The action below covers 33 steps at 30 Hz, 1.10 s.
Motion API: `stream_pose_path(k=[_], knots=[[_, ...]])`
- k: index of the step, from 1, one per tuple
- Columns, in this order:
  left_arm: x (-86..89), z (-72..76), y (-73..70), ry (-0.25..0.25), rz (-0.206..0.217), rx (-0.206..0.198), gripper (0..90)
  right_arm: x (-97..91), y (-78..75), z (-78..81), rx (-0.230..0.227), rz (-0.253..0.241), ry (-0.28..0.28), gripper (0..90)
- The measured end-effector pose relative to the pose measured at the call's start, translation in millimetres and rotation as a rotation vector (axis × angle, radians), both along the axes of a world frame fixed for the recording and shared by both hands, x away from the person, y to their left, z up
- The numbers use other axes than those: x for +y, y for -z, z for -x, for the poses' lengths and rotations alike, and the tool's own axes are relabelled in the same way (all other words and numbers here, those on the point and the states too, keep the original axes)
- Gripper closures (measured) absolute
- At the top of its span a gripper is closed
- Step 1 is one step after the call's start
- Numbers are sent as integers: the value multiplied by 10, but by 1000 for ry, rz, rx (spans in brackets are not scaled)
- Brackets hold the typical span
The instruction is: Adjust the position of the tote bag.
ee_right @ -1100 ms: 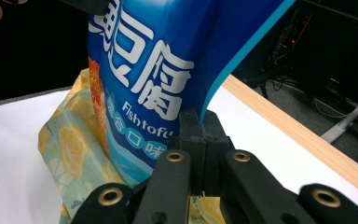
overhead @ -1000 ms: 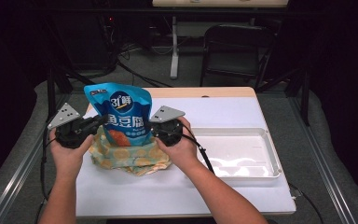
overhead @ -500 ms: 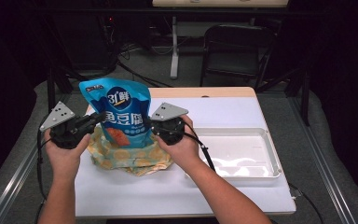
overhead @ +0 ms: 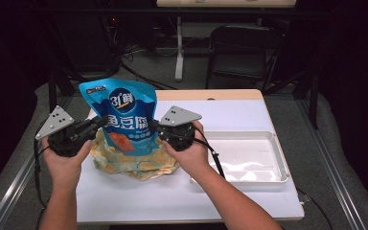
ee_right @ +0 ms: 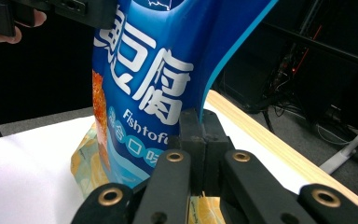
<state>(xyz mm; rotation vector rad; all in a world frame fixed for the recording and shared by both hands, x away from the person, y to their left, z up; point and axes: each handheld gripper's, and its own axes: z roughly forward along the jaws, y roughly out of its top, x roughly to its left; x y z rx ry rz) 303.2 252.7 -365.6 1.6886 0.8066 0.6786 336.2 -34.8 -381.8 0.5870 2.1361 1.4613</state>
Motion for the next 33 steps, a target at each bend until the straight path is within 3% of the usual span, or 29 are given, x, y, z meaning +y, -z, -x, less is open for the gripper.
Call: stream_pose_path(k=[13,21,33], knots=[[-72,73,-11,17,-3,4,870,-95,-7,106,-6,-4,-7,900],[-187,63,-10,24,-3,16,871,-232,8,111,-10,-12,-16,900],[-462,30,-89,28,-41,13,870,-486,6,63,3,-45,-25,900]])
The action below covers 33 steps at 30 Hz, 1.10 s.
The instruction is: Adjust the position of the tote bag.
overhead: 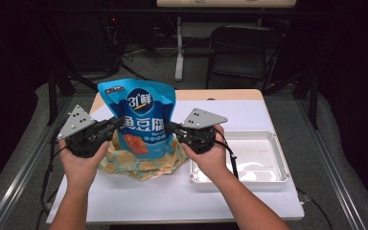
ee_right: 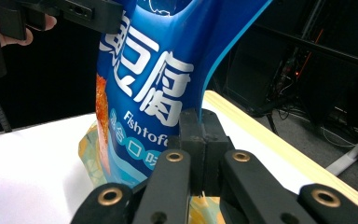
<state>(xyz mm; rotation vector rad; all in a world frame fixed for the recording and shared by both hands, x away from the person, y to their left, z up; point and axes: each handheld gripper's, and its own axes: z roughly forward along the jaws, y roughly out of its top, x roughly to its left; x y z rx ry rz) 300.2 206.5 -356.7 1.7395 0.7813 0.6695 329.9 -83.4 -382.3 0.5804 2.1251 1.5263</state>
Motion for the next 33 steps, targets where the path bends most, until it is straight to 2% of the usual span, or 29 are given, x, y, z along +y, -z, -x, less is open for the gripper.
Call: stream_pose_path(k=[7,15,24,28,33], knots=[[-188,1,-58,10,-21,-2,869,-180,-3,28,-25,-16,10,900],[-396,19,-95,16,-36,-14,870,-401,-17,60,-29,-35,13,900],[-534,-33,-44,25,12,9,870,-580,-10,46,-23,-46,16,900],[-598,-48,-36,20,0,8,868,-625,-3,20,-22,-40,23,900],[-687,-70,-53,19,-12,5,868,-698,14,-3,-10,-55,28,900]])
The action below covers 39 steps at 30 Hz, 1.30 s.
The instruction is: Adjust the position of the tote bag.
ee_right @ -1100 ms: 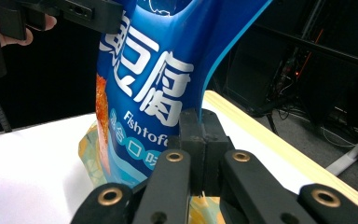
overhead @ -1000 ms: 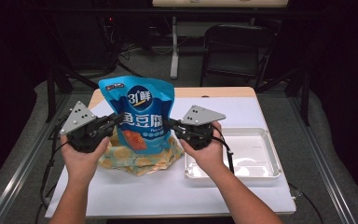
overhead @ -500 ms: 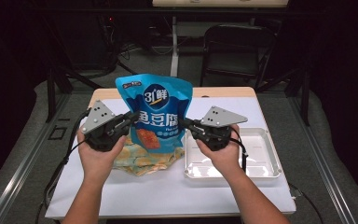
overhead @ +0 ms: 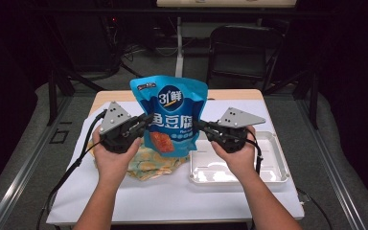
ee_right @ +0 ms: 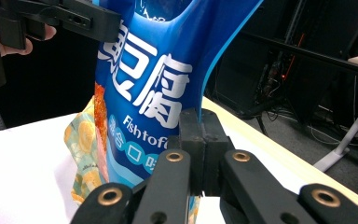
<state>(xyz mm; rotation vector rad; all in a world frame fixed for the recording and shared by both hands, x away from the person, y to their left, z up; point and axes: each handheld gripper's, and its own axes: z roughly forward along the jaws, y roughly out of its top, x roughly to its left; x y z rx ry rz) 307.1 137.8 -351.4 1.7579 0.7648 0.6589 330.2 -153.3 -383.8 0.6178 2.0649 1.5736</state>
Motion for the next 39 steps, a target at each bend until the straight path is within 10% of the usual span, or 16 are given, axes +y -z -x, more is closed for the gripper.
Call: stream_pose_path(k=[39], knots=[[-513,-261,69,82,6,16,862,-496,30,9,11,-17,140,900]])
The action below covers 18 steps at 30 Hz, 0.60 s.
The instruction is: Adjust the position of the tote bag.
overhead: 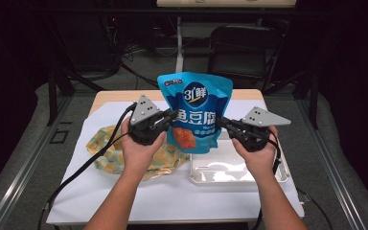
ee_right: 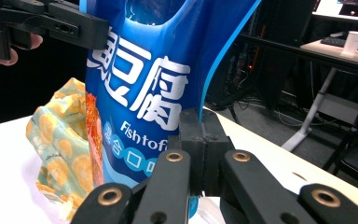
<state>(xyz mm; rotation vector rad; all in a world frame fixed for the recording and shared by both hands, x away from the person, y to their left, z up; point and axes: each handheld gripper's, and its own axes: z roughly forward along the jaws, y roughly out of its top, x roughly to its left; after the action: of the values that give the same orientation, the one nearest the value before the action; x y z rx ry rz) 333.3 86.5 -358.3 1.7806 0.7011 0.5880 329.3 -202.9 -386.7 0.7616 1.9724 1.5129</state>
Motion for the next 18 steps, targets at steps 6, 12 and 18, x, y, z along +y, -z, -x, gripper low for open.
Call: stream_pose_path(k=[6,12,18], knots=[[-76,-62,62,21,13,15,860,-79,26,13,11,9,28,900],[-145,-112,133,35,17,31,860,-147,79,17,34,17,55,900],[-189,-135,179,44,17,41,861,-176,122,16,43,22,71,900]])
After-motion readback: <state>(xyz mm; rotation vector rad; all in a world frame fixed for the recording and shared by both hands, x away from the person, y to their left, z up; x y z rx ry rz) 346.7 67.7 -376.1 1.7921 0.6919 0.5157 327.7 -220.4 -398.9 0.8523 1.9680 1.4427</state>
